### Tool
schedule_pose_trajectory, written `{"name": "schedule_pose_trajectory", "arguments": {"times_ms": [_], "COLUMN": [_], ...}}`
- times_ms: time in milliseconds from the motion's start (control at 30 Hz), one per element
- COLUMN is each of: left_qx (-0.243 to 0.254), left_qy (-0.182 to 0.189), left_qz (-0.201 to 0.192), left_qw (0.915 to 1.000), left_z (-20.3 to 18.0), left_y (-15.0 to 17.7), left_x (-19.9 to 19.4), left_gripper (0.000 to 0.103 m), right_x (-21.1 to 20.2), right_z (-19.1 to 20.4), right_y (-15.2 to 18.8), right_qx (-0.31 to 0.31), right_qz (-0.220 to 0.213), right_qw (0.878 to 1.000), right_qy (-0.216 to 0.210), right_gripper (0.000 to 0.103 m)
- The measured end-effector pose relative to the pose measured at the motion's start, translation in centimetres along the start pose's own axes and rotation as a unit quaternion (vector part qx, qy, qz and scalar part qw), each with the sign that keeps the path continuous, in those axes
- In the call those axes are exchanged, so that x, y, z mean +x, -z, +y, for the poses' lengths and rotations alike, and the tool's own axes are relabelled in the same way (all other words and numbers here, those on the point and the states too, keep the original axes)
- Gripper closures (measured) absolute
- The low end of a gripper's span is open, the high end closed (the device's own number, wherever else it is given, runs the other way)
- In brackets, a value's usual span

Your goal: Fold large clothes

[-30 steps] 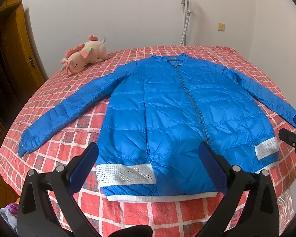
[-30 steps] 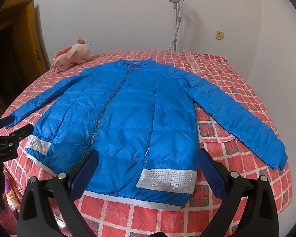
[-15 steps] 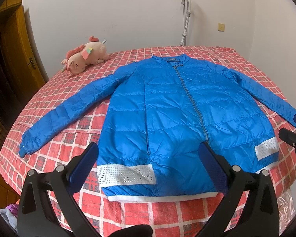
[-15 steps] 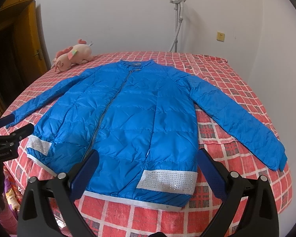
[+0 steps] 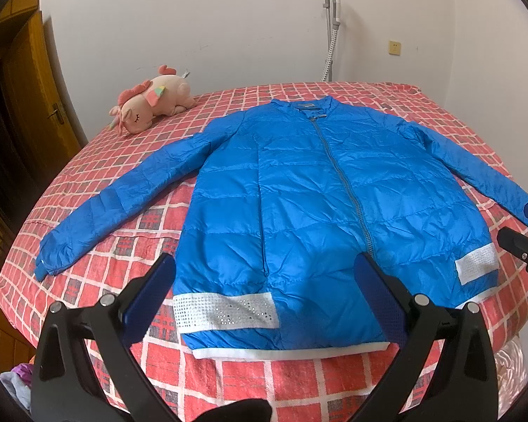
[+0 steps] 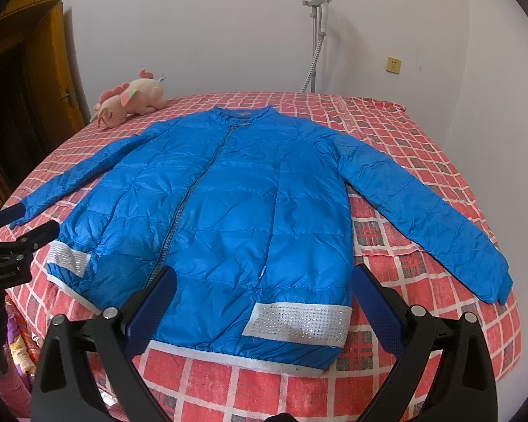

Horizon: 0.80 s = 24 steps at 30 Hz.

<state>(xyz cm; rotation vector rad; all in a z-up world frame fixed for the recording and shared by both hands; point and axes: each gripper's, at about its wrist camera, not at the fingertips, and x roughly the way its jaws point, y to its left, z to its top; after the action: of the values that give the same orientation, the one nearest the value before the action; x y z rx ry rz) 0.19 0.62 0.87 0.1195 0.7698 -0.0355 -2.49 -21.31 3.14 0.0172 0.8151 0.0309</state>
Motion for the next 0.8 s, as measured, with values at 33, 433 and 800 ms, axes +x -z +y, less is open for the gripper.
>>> {"name": "schedule_pose_trajectory", "arguments": {"times_ms": [33,433,800], "left_qx": [0.000,0.001,0.001], "left_qy": [0.000,-0.001,-0.002], "left_qz": [0.000,0.000,-0.001], "left_qw": [1.0000,1.0000,1.0000], "left_z": [-0.03,0.28,0.18], "left_y": [0.01,0.04,0.09], "left_x": [0.00,0.24,0.21], "left_gripper": [0.003,0.003,0.003], "right_x": [0.02,0.04,0.01], "right_z": [0.00,0.01,0.03], "right_y": [0.01,-0.02,0.06], "right_qx": [0.000,0.000,-0.001], "right_qz": [0.000,0.000,-0.002], "right_qw": [1.000,1.000,1.000], "right_qy": [0.000,0.000,0.001], "right_gripper": [0.004,0.004,0.004]}}
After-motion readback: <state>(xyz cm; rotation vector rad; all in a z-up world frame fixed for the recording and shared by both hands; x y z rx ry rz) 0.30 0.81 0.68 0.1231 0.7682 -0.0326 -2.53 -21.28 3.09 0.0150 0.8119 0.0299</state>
